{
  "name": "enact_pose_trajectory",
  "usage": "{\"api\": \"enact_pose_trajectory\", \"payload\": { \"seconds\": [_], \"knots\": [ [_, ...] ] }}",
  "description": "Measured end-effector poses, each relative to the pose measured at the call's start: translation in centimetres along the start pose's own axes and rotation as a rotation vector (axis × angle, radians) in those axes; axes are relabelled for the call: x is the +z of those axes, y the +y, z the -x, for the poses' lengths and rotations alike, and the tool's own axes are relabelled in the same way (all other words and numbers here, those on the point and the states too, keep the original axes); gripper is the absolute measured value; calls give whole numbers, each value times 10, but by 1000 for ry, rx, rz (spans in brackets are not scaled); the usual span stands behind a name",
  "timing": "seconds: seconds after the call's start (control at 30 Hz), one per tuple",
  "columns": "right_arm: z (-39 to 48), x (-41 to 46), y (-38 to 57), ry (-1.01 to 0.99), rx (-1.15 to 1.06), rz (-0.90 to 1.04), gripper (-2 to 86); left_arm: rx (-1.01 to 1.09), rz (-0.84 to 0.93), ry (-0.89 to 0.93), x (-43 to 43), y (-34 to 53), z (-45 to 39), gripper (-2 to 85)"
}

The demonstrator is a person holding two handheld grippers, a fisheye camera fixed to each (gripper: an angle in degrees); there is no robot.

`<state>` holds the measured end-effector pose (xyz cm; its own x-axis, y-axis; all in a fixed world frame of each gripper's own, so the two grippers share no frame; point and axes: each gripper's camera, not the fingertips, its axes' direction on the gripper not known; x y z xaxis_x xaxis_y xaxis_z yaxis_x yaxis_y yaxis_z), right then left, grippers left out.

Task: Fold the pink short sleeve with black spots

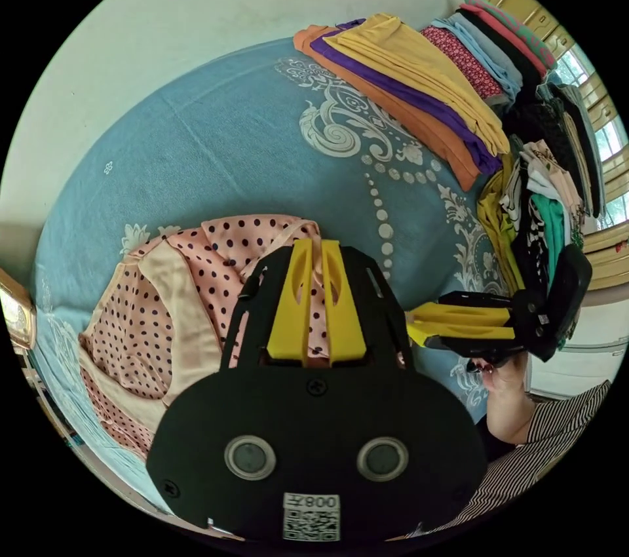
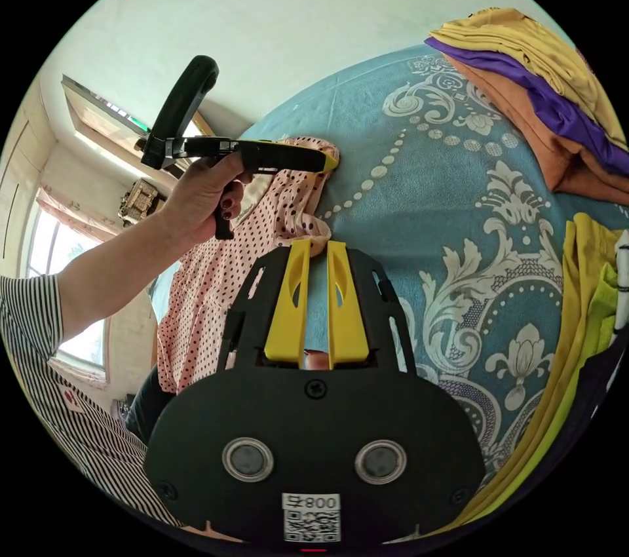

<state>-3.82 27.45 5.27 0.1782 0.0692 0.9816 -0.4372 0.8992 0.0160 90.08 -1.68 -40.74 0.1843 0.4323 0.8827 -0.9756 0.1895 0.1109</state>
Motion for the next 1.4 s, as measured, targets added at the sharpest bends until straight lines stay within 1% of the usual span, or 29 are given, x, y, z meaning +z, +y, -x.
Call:
{"api": "enact_pose_trajectory", "payload": {
  "seconds": [0.1, 0.23, 0.33, 0.43, 0.57, 0.73, 0.83, 1.0, 1.07, 1.1, 1.17, 1.2, 1.27, 1.4],
  "knots": [
    [8, -3, 6, 8, -21, -22, 24, -54, -39, 81, -2, 2, 13, 25],
    [36, -19, 18, 57, -122, -116, 12, -151, -153, 258, -15, 16, 45, 20],
    [57, -21, 26, 6, -189, -162, 9, -231, -217, 403, -19, 33, 76, 19],
    [80, -12, 32, -4, -274, -148, 8, -307, -234, 522, -13, 50, 107, 19],
    [100, 6, 39, -50, -372, -86, 8, -404, -254, 581, -6, 73, 145, 24],
    [104, 35, 43, -48, -394, 6, 8, -487, -244, 575, -2, 93, 171, 40],
    [105, 57, 44, -26, -402, 79, 8, -475, -293, 542, -14, 103, 173, 48],
    [102, 77, 46, -2, -400, 117, 8, -268, -313, 482, -39, 96, 134, 33],
    [96, 83, 45, -13, -386, 126, 8, -194, -263, 449, -37, 84, 120, 24],
    [94, 85, 45, -17, -383, 128, 9, -201, -242, 427, -36, 81, 119, 22],
    [89, 93, 45, -37, -379, 150, 9, -239, -203, 327, -30, 73, 122, 12],
    [87, 96, 45, -41, -379, 157, 9, -259, -191, 313, -28, 72, 125, 10],
    [83, 104, 44, -50, -383, 177, 10, -263, -165, 344, -24, 68, 132, 6],
    [74, 115, 43, -74, -387, 208, 12, -265, -187, 362, -33, 75, 134, 3]
  ]
}}
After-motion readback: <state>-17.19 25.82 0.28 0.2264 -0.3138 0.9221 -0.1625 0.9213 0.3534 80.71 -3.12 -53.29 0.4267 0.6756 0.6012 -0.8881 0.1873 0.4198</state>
